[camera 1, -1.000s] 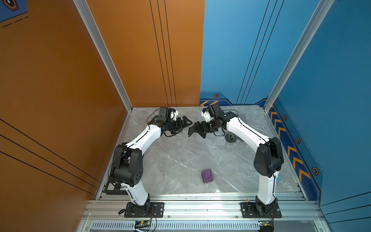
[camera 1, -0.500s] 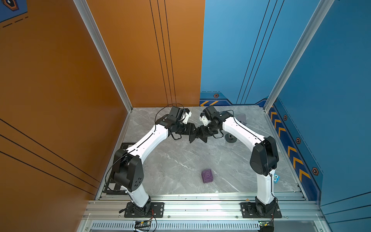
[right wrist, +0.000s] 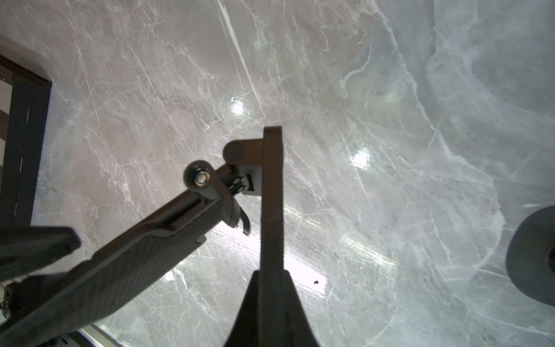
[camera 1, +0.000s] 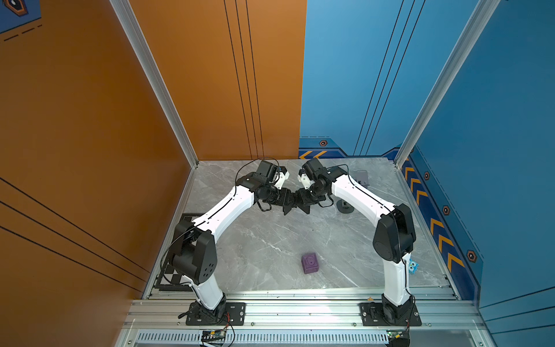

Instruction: Open the phone stand

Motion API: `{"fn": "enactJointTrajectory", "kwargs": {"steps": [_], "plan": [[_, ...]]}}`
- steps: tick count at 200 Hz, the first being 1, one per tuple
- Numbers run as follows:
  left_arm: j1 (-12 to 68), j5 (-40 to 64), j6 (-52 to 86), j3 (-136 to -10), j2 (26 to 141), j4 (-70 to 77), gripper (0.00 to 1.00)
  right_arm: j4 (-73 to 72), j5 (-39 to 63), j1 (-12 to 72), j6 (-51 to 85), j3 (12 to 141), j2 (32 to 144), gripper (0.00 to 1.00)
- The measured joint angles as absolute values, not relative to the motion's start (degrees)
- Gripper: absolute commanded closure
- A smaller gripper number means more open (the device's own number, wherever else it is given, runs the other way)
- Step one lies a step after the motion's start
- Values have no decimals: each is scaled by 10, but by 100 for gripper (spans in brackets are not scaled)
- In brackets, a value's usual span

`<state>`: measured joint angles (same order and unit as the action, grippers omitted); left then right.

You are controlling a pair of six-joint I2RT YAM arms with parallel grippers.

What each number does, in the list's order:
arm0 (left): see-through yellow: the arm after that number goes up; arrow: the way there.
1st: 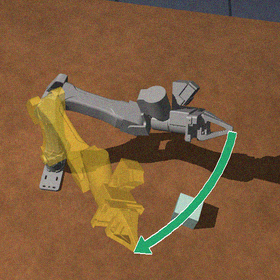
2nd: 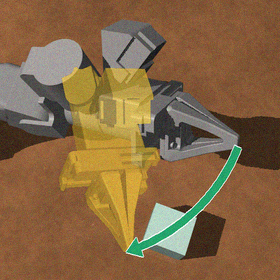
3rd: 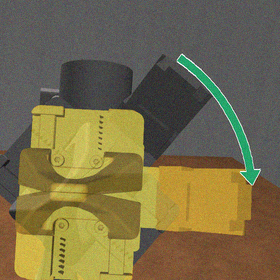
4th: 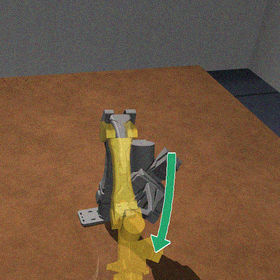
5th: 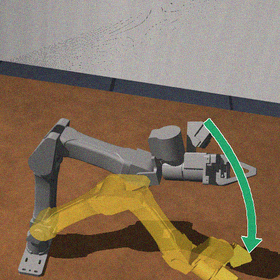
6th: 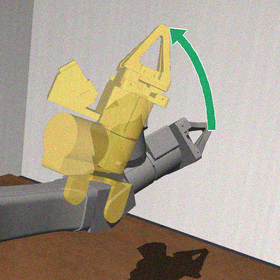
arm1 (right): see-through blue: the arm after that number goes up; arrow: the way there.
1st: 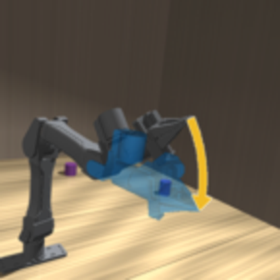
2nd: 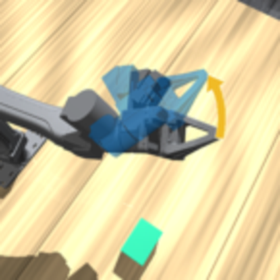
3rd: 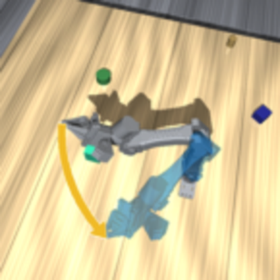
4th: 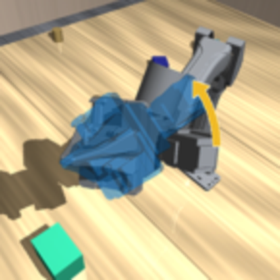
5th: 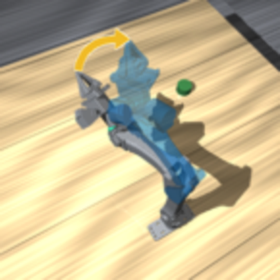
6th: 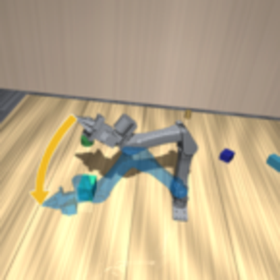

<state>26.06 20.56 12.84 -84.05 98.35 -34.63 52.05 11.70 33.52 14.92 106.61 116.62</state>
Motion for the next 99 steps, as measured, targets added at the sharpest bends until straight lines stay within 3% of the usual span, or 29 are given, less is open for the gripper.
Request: {"fn": "enactJointTrajectory", "kwargs": {"steps": [40,71,99], "plan": [[264,205,118,-841,987,-355,58,522,117,339,149,1067,1170,98],[263,199,107,-841,988,-359,76,531,117,340,148,1069,1170,98],[263,189,103,-841,991,-361,86,542,111,340,148,1075,1173,98]]}}
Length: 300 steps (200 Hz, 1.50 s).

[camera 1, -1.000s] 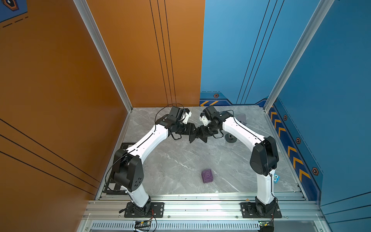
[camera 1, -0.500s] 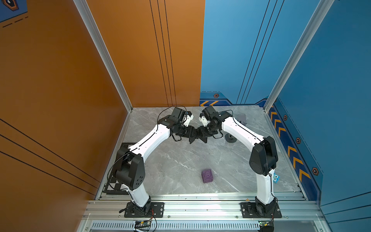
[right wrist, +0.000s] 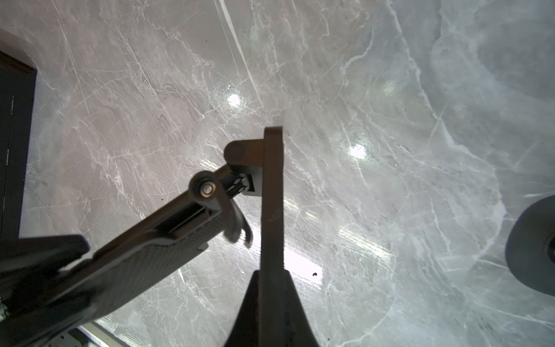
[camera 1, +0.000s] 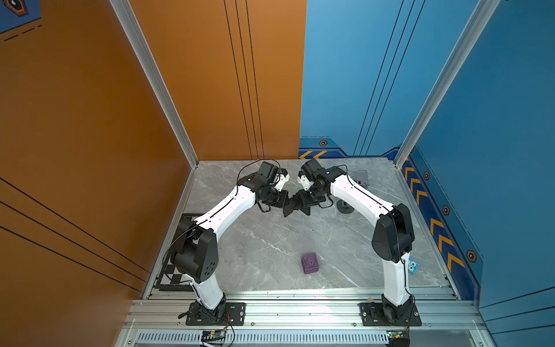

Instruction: Open the phone stand

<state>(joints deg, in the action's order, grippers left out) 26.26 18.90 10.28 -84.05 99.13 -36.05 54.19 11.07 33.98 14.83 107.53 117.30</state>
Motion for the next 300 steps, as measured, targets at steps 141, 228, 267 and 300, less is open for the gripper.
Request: {"fn": "enactJointTrajectory", "kwargs": {"steps": [141,228,267,300], "plan": [[251,274,60,-833,993,-349,100,571,166,310,114,1091,1188,98],[242,310,54,-824,967,-341,100,544,285,280,91,1063,1188,98],[237,336,54,-824,963,-342,100,513,347,267,91,1030,1184,97],[234,365,54,-824,963,-341,100,509,381,258,87,1020,1184,97]]}}
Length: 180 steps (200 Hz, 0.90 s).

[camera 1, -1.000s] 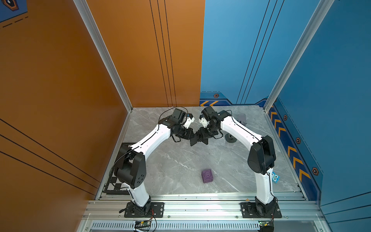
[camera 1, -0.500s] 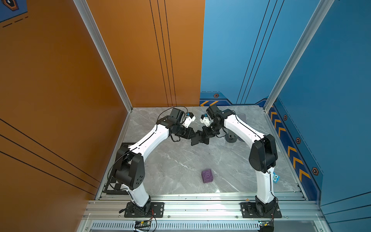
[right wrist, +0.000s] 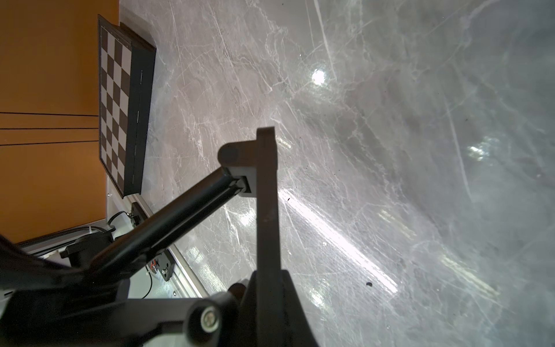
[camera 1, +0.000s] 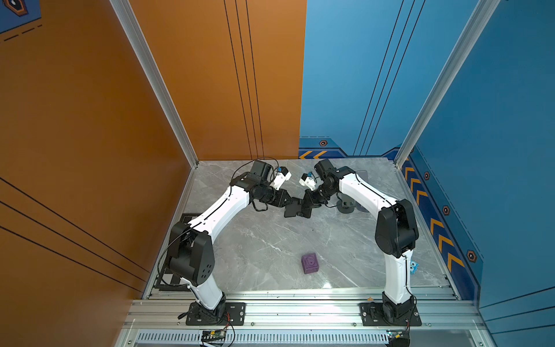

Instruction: Open the phone stand

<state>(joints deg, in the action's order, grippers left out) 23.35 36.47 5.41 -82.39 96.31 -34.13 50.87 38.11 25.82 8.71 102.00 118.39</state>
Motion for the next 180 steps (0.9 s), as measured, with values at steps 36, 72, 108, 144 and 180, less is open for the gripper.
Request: {"fn": "enactJointTrajectory", "kwargs": {"steps": [36,72,108,144,180], "plan": [[232,384,56,-827,963,-341,100,506,413,251,84,1010,1184,96],[234,387,61,-861,969,-358,100,490,446,242,86,1009,1182,96],[243,392,65,-902,988,-368,100,475,470,229,89,1009,1181,95],[248,392,70,-923,1000,-372,100,473,484,223,90,1009,1181,95],[249,393,72,-934,1001,-376,100,464,502,219,91,1008,1182,95]]}}
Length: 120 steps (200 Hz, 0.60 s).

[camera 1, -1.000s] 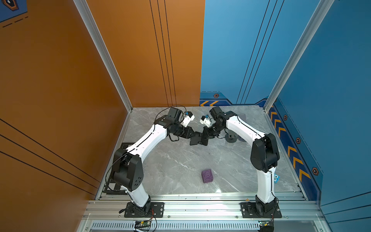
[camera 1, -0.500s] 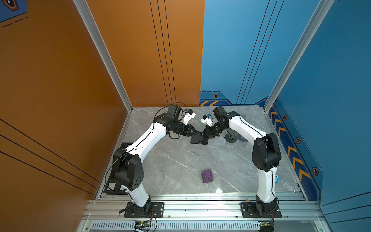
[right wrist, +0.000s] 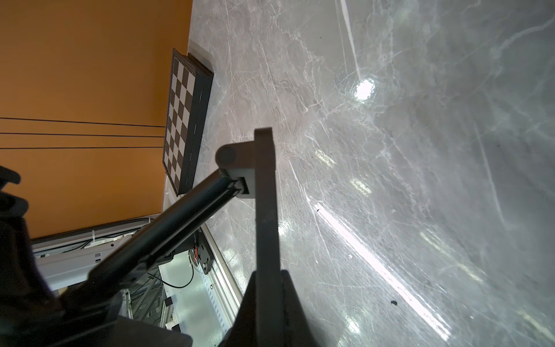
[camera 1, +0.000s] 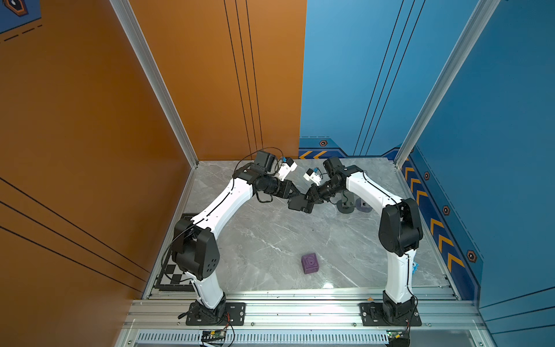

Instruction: Open the phone stand

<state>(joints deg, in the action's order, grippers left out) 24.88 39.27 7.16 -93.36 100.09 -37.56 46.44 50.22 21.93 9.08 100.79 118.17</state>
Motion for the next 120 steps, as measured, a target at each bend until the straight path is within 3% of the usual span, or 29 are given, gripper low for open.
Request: {"fn": "enactJointTrajectory", "kwargs": {"steps": [120], "plan": [[268,396,89,-973,1013,-376,100,435,545,201,105,1001,1184,94]]}}
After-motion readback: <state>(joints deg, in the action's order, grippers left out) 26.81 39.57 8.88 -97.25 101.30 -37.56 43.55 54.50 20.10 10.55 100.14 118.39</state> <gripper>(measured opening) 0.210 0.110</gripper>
